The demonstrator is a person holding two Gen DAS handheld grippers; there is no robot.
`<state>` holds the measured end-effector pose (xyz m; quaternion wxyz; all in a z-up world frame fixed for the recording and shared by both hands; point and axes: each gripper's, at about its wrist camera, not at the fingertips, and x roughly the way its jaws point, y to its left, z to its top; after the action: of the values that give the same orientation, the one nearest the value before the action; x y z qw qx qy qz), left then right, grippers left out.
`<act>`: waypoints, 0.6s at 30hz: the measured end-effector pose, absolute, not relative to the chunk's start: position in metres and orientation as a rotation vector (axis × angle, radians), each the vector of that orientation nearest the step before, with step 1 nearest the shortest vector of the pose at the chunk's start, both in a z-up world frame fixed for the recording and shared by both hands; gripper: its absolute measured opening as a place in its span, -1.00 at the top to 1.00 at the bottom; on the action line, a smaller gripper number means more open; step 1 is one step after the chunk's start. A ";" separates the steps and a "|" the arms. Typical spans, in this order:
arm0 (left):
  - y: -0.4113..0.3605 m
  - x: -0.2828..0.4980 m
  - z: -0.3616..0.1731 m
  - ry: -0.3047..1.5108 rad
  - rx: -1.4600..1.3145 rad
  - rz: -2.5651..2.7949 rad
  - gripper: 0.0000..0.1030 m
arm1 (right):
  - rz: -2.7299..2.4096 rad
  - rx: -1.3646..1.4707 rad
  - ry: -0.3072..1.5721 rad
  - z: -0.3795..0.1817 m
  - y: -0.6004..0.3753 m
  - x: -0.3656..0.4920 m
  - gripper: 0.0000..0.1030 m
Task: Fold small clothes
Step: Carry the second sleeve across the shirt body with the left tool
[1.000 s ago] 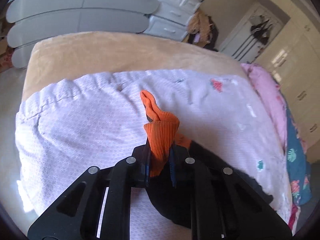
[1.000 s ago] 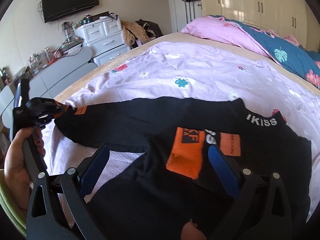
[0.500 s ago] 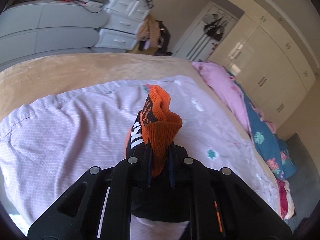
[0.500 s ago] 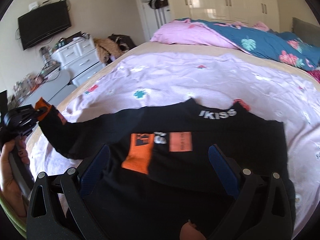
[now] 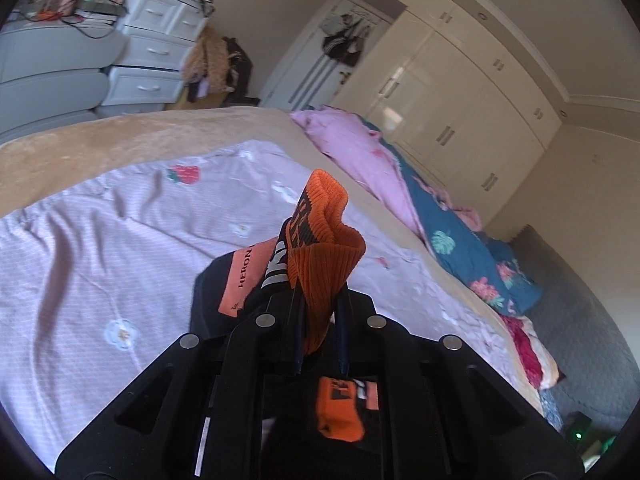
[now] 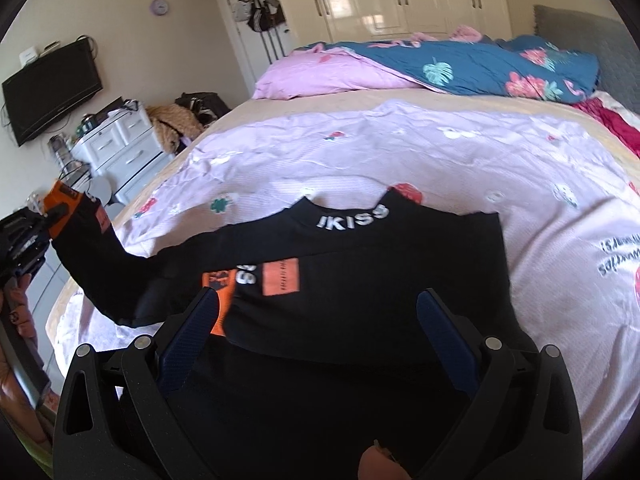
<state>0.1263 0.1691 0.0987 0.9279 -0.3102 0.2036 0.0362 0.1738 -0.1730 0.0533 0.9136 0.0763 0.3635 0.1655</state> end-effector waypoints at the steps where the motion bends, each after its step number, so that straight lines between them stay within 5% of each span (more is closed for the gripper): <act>1: 0.164 0.128 0.100 0.419 -0.632 0.055 0.89 | 0.332 0.165 0.752 0.052 -0.178 0.173 -0.91; 18: 0.074 0.149 0.106 0.458 -0.617 -0.412 0.89 | 0.238 0.247 0.739 0.046 -0.224 0.169 -0.91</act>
<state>0.1494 0.0742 0.1057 0.9064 -0.2990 0.2218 -0.1994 0.1694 -0.2241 0.0461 0.9181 0.1201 0.3595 0.1157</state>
